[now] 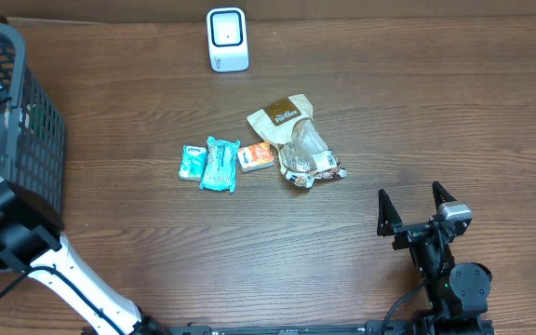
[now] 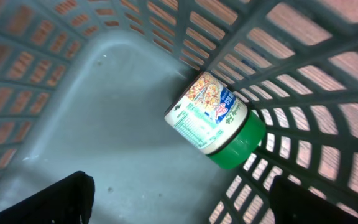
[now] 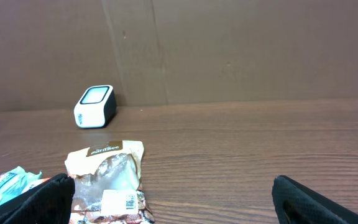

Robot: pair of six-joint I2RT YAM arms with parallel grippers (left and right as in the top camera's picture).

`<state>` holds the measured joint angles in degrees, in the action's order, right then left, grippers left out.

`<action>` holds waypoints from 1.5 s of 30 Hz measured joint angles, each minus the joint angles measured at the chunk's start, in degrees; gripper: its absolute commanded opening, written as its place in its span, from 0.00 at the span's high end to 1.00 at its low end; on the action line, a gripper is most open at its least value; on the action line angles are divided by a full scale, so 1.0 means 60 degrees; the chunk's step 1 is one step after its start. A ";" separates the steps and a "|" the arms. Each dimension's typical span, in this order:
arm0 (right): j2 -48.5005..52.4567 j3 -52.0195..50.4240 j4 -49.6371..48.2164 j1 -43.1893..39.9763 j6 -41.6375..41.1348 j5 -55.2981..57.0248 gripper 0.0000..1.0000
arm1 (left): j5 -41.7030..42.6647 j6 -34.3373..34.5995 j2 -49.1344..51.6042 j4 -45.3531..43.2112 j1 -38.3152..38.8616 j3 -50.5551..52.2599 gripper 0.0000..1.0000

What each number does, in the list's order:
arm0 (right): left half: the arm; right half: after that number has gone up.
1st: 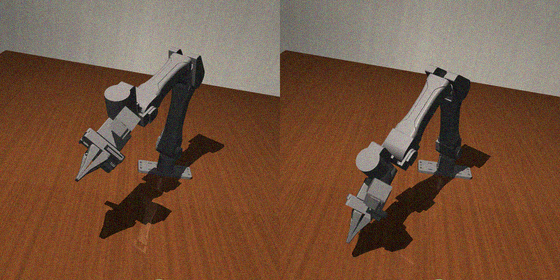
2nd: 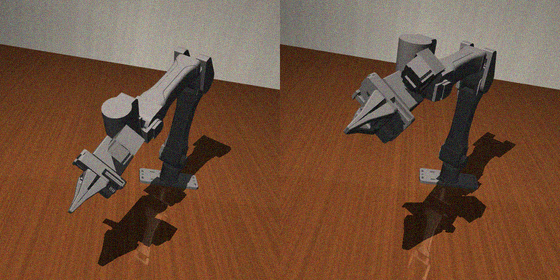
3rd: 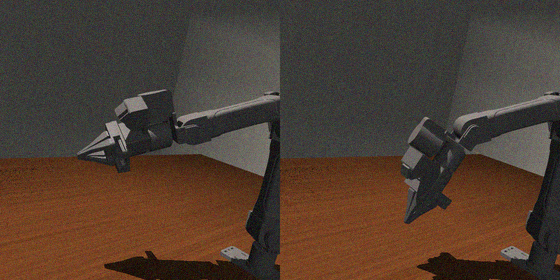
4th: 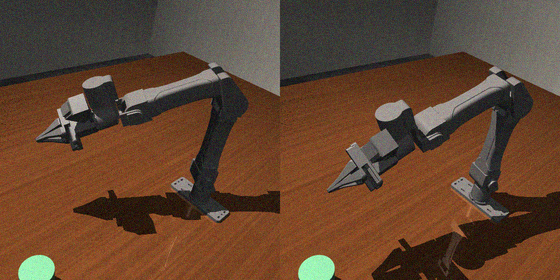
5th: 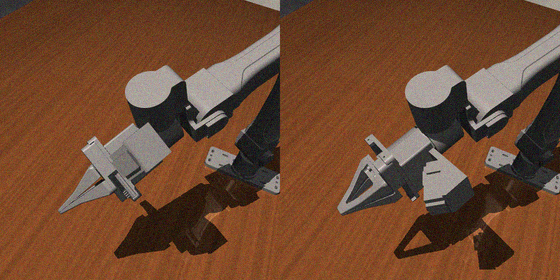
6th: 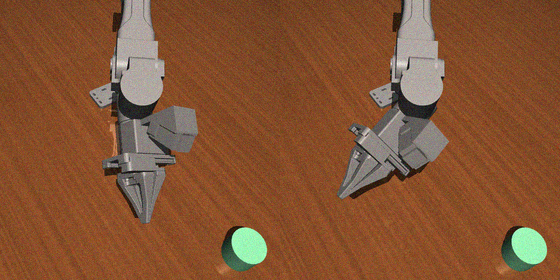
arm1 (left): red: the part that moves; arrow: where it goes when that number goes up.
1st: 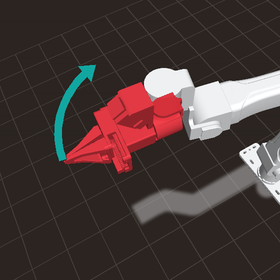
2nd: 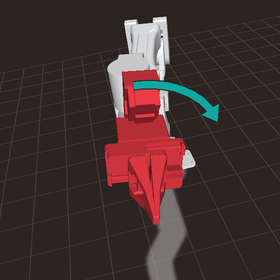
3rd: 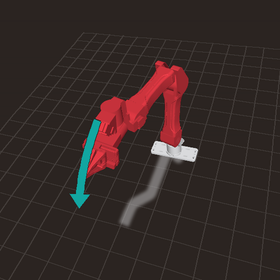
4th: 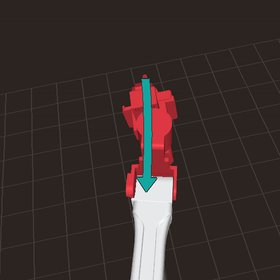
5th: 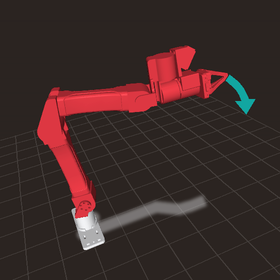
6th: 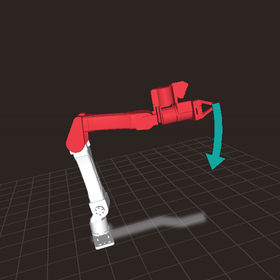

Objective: Scan the item barcode
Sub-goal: 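Reach the left gripper into the basket and grasp the green-lidded jar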

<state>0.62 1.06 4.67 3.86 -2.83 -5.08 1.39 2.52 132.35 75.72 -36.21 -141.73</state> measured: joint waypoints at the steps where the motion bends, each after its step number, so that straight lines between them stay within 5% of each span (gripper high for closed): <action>1: 0.0000 0.0000 -0.0004 -0.0004 0.0007 0.0000 0.00 | 0.0022 0.0000 0.0091 -0.0011 0.0000 0.0000 0.11; 14: 0.0000 0.0000 0.0000 0.0000 0.0004 0.0000 0.00 | 0.0171 0.1082 0.1151 -0.0718 0.0106 0.0087 0.10; 25: 0.0000 0.0000 0.0000 -0.0004 0.0004 0.0000 0.00 | 0.0674 -0.0444 0.2000 -0.1169 0.0284 0.0084 0.07; 34: 0.0000 0.0000 0.0000 -0.0004 0.0004 0.0000 0.00 | 0.0539 -0.0550 0.2000 -0.0907 0.0317 0.0084 0.11; 40: 0.0000 0.0000 -0.0007 0.0000 0.0004 0.0000 0.00 | 0.0346 -0.0277 0.2324 -0.0535 0.0346 0.0084 0.36; 45: 0.0000 0.0000 -0.0004 0.0000 0.0004 0.0000 0.00 | 0.0317 -0.0200 0.2342 -0.0503 0.0397 0.0073 0.43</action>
<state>0.62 1.06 4.64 3.86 -2.81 -5.08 3.29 1.32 146.41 72.71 -33.82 -141.29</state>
